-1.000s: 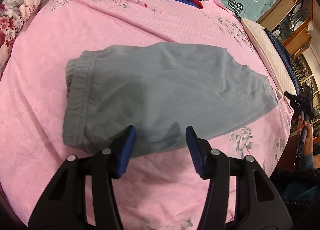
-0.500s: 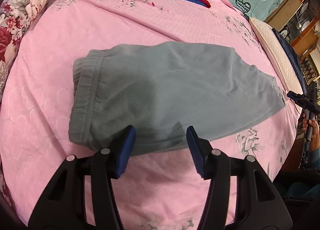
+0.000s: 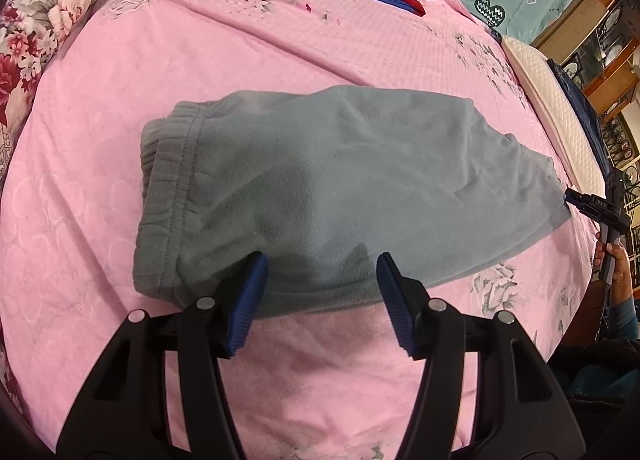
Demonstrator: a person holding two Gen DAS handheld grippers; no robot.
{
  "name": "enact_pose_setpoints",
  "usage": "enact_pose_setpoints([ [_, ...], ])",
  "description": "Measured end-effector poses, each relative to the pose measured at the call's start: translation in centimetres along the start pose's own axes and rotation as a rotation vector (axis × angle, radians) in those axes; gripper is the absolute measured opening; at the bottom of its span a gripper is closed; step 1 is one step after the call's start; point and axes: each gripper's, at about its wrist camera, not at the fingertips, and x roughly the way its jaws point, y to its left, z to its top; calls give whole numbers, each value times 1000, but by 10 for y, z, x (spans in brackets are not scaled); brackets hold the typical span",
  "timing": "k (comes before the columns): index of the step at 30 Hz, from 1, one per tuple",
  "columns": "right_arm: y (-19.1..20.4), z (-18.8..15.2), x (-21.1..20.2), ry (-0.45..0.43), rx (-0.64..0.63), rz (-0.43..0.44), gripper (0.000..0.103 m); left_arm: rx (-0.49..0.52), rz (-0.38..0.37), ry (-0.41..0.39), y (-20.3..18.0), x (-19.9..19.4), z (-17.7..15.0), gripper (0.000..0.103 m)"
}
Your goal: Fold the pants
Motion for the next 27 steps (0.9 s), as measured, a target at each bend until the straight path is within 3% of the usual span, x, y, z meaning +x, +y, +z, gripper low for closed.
enact_pose_setpoints([
  [4, -3, 1, 3, 10, -3, 15, 34, -1, -1, -1, 0, 0, 0, 59],
  [5, -1, 1, 3, 9, -19, 14, 28, -2, -3, -1, 0, 0, 0, 59],
  [6, 1, 0, 3, 16, -35, 19, 15, -4, -4, -2, 0, 0, 0, 59],
  [9, 5, -2, 2, 21, -53, 11, 4, -8, -4, -4, 0, 1, 1, 59],
  [14, 16, 9, -21, 0, -60, 27, 3, -1, 6, 21, 1, 1, 5, 59],
  [19, 30, 13, -55, -13, -106, -11, 3, 20, 55, 48, 6, -3, 11, 59],
  [27, 1, -32, -20, 172, -55, -60, 7, 12, 61, 46, 14, -6, 6, 59],
])
